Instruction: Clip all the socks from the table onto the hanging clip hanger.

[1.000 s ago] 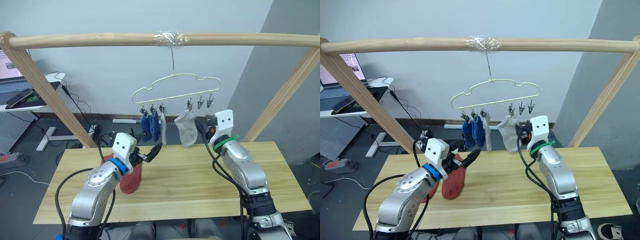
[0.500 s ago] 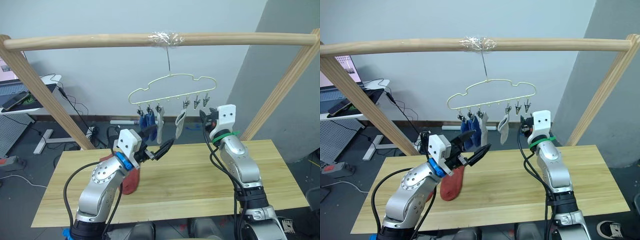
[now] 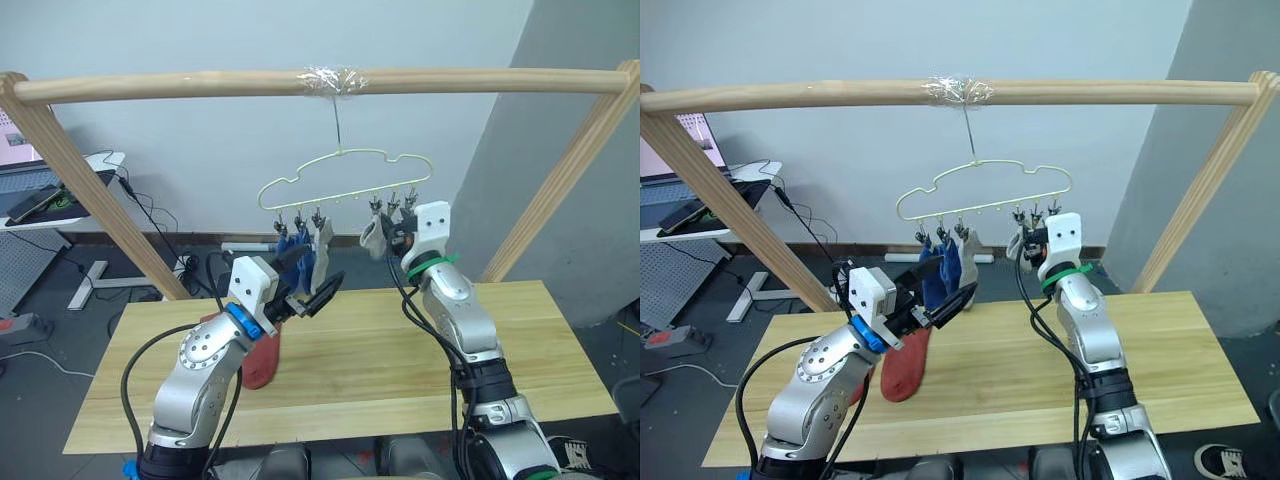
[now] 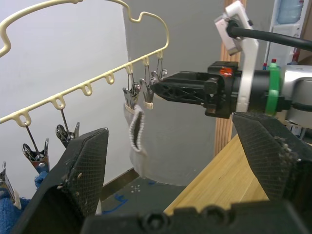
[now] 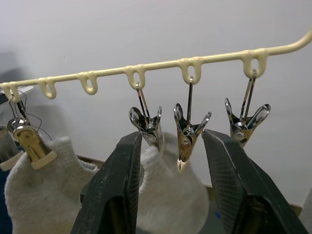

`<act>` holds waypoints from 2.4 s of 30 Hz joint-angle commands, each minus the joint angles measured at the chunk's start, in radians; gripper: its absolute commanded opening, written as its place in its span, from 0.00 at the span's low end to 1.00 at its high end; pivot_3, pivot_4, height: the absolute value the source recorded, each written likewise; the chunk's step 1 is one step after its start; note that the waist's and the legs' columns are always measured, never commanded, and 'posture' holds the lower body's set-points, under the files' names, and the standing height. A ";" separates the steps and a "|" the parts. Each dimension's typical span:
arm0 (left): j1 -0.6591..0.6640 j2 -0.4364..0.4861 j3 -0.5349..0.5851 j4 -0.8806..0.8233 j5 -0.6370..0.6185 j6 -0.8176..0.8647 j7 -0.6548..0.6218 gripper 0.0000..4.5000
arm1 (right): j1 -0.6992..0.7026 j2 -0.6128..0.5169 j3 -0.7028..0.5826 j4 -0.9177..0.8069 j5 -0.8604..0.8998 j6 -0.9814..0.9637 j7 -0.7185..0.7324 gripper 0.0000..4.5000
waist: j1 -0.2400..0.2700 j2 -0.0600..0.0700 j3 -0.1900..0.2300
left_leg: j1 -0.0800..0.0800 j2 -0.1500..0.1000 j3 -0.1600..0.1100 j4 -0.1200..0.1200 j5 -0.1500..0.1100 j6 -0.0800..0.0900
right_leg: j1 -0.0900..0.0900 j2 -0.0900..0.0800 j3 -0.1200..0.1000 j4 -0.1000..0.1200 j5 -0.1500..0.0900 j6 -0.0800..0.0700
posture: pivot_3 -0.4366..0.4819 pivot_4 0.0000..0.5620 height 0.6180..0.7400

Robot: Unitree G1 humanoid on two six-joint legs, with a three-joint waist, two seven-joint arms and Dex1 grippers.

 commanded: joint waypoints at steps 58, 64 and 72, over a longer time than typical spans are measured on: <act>0.053 0.023 0.006 -0.179 -0.024 0.085 0.108 1.00 | -0.188 0.028 -0.080 0.225 0.003 -0.076 -0.032 0.45 | 0.005 0.002 0.025 | 0.001 0.000 -0.002 0.001 0.002 0.003 | -0.001 0.000 -0.001 0.005 -0.001 -0.003 | 0.63 0.23 1.00; 0.056 0.025 0.005 -0.179 -0.020 0.082 0.107 1.00 | -0.208 0.029 -0.084 0.244 0.008 -0.091 -0.030 0.45 | 0.006 0.002 0.030 | 0.000 0.000 -0.002 0.000 0.002 0.003 | -0.001 0.000 -0.001 0.005 -0.001 -0.003 | 0.64 0.23 1.00; 0.056 0.025 0.002 -0.174 -0.012 0.076 0.106 1.00 | -0.222 0.037 -0.086 0.255 0.014 -0.105 -0.025 0.45 | 0.007 0.002 0.031 | 0.000 0.000 -0.003 0.000 0.002 0.003 | -0.001 0.000 -0.002 0.004 -0.002 -0.003 | 0.64 0.22 1.00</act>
